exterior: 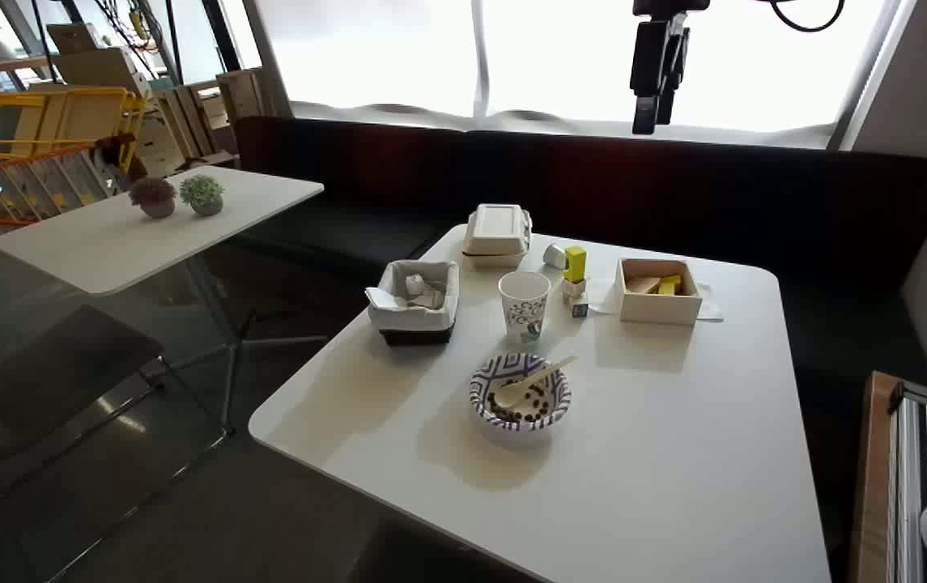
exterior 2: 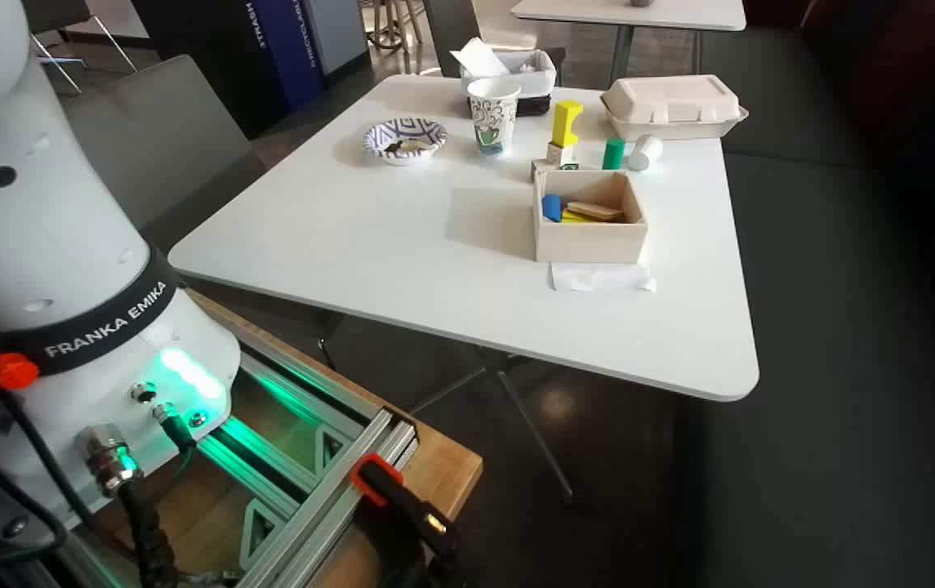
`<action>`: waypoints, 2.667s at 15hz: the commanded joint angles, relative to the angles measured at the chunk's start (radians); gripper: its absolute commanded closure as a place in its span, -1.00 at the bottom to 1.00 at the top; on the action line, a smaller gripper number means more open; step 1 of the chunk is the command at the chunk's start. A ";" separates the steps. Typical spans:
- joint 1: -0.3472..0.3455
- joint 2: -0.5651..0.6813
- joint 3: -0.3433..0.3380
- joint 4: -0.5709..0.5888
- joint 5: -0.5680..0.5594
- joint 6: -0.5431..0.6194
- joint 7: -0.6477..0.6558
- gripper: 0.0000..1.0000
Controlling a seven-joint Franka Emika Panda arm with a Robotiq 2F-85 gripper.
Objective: Pick up the spoon and scoop some of the contents from the bowl and pour them in the cup
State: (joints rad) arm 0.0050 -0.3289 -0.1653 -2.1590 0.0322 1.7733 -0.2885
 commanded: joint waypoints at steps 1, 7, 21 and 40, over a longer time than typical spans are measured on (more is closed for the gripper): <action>-0.018 0.002 0.016 0.003 0.005 -0.003 -0.004 -1.00; -0.010 0.025 0.018 -0.018 0.031 0.033 -0.008 -1.00; 0.004 0.365 0.073 -0.171 0.532 0.513 -0.267 -1.00; -0.096 0.585 0.154 -0.088 0.662 0.489 -0.477 -1.00</action>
State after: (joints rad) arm -0.0636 0.2046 -0.0368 -2.2718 0.6505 2.2380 -0.7153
